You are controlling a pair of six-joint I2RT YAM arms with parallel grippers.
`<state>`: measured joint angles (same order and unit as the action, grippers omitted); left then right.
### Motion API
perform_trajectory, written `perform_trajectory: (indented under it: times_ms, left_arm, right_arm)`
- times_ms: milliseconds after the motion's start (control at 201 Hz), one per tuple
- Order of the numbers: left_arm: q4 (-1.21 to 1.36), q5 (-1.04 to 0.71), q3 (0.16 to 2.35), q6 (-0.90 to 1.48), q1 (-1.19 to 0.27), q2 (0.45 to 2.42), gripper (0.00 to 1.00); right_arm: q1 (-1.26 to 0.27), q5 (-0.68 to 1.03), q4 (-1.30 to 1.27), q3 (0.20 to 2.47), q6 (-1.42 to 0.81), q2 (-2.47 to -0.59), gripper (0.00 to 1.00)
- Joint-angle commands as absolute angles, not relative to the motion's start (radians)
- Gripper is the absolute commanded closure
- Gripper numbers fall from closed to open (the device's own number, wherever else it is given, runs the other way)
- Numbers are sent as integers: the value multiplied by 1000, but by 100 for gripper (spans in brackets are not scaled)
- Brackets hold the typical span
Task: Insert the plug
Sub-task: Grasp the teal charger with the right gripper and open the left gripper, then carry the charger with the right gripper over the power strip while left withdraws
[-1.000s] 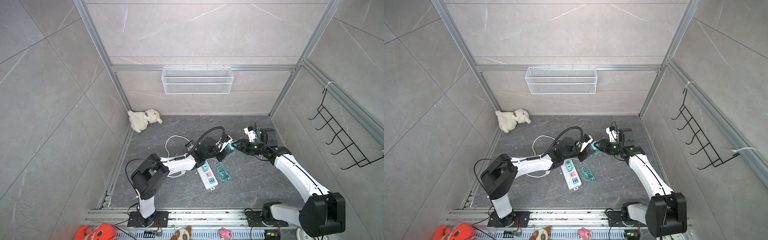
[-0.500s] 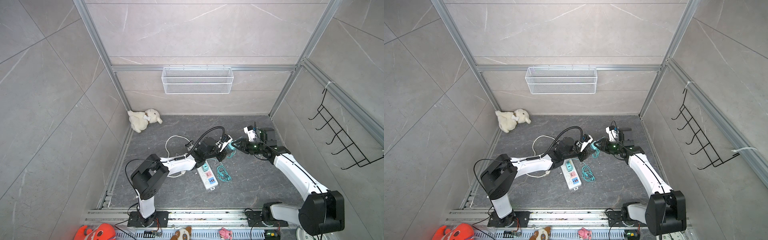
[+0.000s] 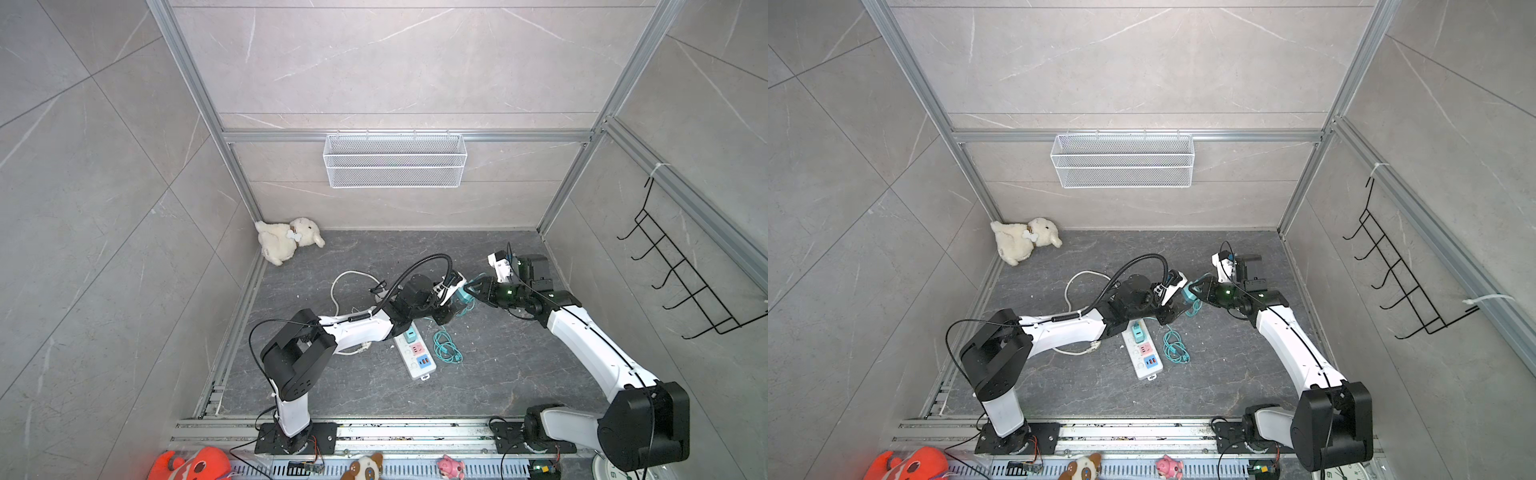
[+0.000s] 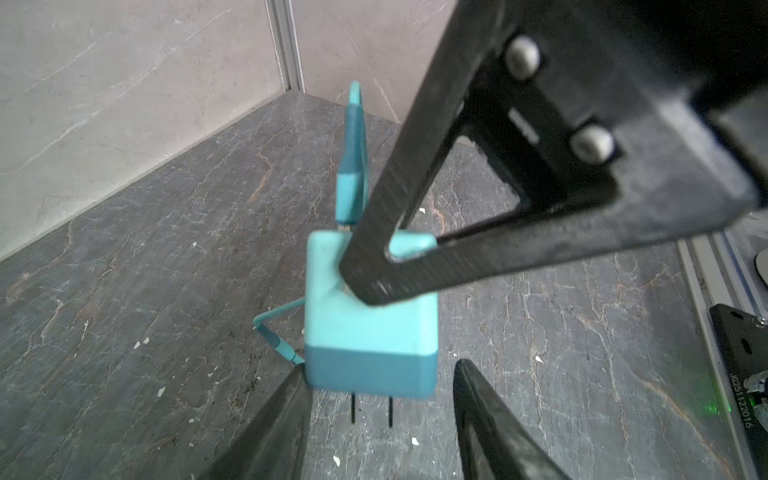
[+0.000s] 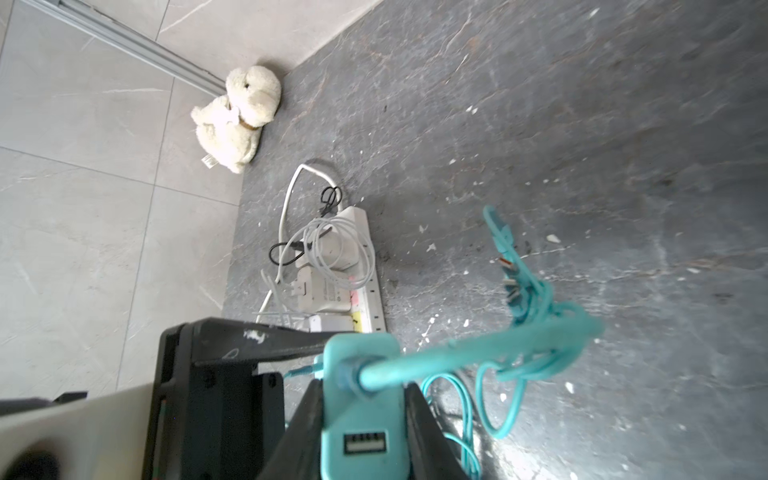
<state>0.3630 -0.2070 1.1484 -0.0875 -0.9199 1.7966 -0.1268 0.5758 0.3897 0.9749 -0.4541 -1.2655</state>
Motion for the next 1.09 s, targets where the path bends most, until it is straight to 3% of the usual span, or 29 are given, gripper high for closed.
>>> perform_trajectory:
  times_ms: [0, 254, 533, 1085]
  left_arm:
    - [321, -169, 1183, -159, -924, 1719, 42]
    - [300, -139, 1151, -184, -923, 1648, 39]
    - [245, 38, 1098, -206, -922, 1560, 37]
    - [71, 260, 1012, -94, -921, 1355, 36]
  right_arm:
    - [-130, 476, 458, 1030, -402, -1218, 92]
    - [-130, 328, 541, 1061, -358, -1179, 94]
    - [-130, 233, 657, 1104, -293, -1137, 94]
    - [-176, 232, 714, 985, -270, -979, 94]
